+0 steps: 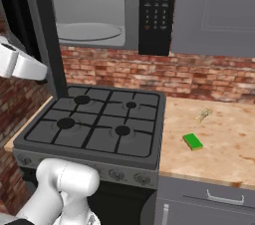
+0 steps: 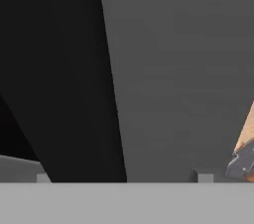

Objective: Place the sponge inside the microwave to prepare for sanitizing.

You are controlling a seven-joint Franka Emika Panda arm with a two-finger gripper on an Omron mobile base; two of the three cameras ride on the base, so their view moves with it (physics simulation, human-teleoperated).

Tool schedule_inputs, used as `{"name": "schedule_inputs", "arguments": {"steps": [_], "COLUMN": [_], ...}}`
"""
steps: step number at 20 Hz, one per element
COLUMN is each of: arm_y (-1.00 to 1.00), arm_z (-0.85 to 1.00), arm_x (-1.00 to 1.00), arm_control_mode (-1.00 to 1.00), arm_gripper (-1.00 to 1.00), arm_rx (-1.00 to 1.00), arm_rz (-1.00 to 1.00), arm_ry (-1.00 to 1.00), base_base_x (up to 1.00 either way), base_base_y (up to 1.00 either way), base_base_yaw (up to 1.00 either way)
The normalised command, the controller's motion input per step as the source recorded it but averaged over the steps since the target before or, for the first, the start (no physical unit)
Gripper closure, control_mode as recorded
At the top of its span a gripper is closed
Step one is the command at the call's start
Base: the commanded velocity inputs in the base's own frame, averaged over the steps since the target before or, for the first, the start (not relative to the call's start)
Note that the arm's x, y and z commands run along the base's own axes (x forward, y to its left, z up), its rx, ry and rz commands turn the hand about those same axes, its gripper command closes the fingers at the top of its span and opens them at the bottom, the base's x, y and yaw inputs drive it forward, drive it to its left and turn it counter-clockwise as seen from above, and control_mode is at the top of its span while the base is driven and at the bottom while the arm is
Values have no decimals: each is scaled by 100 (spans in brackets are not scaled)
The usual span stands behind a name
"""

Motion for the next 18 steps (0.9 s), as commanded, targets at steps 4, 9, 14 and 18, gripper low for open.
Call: {"name": "schedule_inputs", "arguments": {"steps": [4, 9, 14, 18], "arm_y": [15, 13, 3, 0], "arm_z": [0, 7, 15, 1], "arm_x": [-44, -29, 0, -5], "arm_control_mode": [-100, -100, -100, -100], "arm_gripper": [-100, -100, -100, -100], "arm_rx": [6, 6, 3, 10], "arm_rz": [0, 1, 4, 20], "arm_ry": [0, -4, 0, 0], "base_base_x": [0, 0, 0, 0], "base_base_y": [0, 0, 0, 0], "base_base_yaw": [0, 0, 0, 0]}}
